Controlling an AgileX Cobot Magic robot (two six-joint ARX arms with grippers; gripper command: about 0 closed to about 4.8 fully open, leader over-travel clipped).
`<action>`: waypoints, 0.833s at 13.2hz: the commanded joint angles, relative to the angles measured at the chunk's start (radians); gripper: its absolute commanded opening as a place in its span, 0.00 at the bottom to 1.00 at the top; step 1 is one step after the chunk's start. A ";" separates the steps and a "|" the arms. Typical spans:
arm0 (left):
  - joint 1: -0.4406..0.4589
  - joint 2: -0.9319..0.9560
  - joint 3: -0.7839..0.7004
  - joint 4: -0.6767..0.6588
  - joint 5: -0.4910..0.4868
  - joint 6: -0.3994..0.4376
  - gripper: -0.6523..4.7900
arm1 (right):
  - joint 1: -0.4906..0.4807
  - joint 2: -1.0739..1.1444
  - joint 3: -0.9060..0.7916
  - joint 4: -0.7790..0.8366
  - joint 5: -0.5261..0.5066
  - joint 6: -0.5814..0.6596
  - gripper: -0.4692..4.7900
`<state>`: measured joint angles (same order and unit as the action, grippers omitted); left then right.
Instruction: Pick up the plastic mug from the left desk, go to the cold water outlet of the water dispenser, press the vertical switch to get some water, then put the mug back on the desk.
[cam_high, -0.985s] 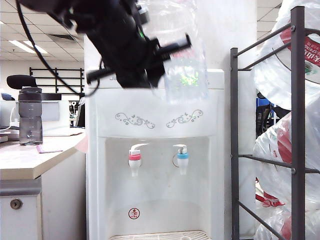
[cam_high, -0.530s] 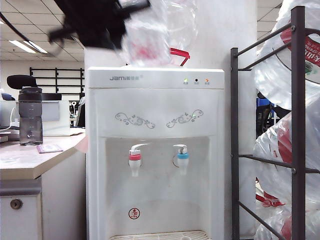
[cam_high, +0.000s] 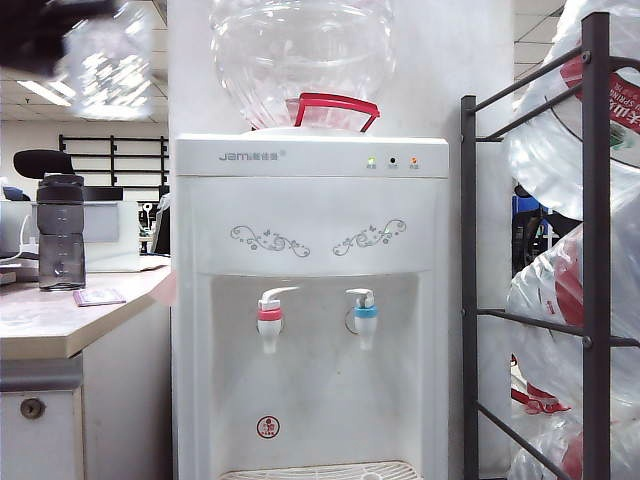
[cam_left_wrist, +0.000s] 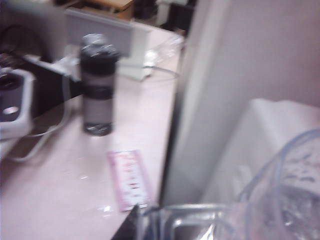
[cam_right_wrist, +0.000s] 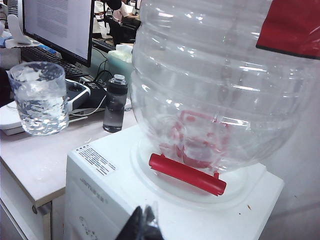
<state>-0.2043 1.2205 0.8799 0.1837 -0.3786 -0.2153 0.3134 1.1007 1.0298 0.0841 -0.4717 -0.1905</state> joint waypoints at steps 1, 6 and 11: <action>0.186 0.033 -0.142 0.180 0.069 -0.029 0.11 | 0.006 -0.026 0.005 0.002 -0.005 0.032 0.08; 0.280 0.558 -0.145 0.616 0.156 -0.029 0.11 | 0.007 -0.034 0.005 -0.006 -0.047 0.034 0.08; 0.287 0.705 -0.084 0.694 0.154 -0.028 0.11 | 0.007 -0.035 0.005 -0.013 -0.051 0.034 0.08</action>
<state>0.0811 1.9324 0.7864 0.8268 -0.2237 -0.2359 0.3199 1.0706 1.0294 0.0608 -0.5190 -0.1616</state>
